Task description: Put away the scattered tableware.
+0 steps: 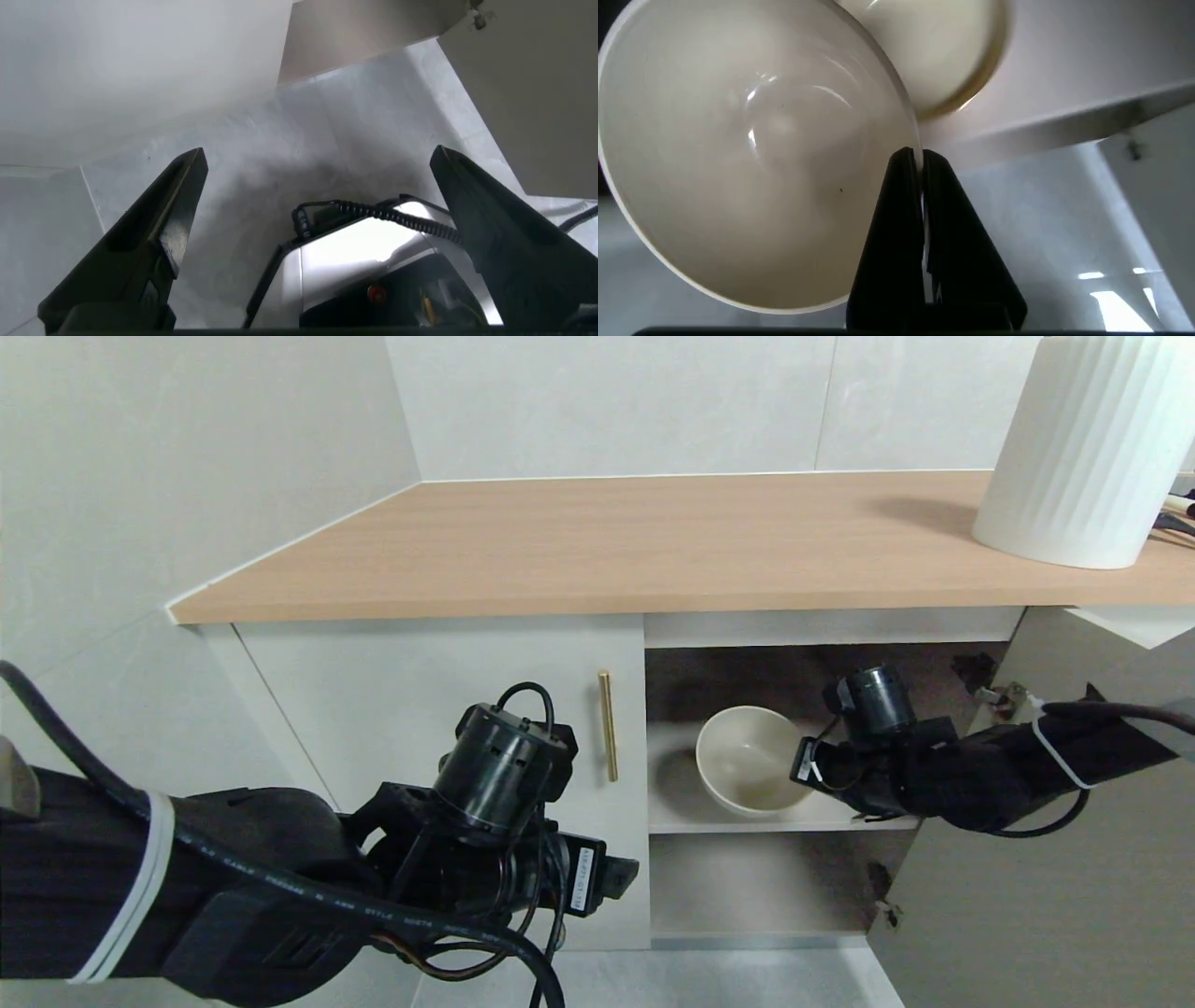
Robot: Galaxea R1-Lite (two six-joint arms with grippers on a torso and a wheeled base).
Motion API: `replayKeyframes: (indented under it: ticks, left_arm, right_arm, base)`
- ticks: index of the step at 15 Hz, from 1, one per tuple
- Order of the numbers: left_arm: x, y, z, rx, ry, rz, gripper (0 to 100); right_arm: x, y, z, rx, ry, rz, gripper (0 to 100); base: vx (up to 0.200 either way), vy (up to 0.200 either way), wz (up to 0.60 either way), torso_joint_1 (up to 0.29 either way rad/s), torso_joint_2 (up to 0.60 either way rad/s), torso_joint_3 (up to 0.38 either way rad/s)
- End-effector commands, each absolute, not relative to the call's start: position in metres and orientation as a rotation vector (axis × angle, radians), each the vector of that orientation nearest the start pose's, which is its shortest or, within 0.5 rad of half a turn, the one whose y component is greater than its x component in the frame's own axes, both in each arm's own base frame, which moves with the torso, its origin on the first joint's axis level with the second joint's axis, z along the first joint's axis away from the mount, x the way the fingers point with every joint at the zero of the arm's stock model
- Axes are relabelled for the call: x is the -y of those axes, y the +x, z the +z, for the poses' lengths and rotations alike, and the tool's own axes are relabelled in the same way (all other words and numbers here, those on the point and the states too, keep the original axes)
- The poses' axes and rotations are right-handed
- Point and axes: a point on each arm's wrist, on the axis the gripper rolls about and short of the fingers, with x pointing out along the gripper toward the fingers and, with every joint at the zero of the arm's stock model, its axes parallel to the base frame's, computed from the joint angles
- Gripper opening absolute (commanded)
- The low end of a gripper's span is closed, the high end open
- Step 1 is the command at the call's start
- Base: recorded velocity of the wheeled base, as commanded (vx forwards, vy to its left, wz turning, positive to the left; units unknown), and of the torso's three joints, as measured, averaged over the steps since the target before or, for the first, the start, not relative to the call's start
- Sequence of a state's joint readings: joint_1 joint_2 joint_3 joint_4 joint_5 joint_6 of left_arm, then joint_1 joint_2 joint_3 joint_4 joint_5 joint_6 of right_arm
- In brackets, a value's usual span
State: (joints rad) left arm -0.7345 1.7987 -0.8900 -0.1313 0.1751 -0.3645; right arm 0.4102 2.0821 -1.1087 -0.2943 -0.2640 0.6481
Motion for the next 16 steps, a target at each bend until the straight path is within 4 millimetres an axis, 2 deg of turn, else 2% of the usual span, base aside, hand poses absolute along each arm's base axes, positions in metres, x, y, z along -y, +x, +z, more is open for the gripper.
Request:
replayKeyframes:
  ticks: [1, 8, 16]
  left_arm:
    - [0.203, 0.231, 0.13, -0.785, 0.003, -0.392, 100]
    - [0.203, 0.231, 0.129, -0.787, 0.004, -0.392, 100]
    - [0.203, 0.231, 0.129, -0.789, 0.005, -0.39, 100]
  right_arm:
    - [-0.141, 0.378, 0.077, -0.665, 0.398, -0.128, 0]
    - [-0.127, 0.414, 0.058, -0.618, 0.399, -0.233, 0]
    - [-0.127, 0.424, 0.051, -0.613, 0.4, -0.24, 0]
  base:
    - [0.0, 0.0, 0.0, 0.0, 0.0, 0.0]
    - [0.0, 0.0, 0.0, 0.0, 0.0, 0.0]
    - [0.0, 0.0, 0.0, 0.0, 0.0, 0.0]
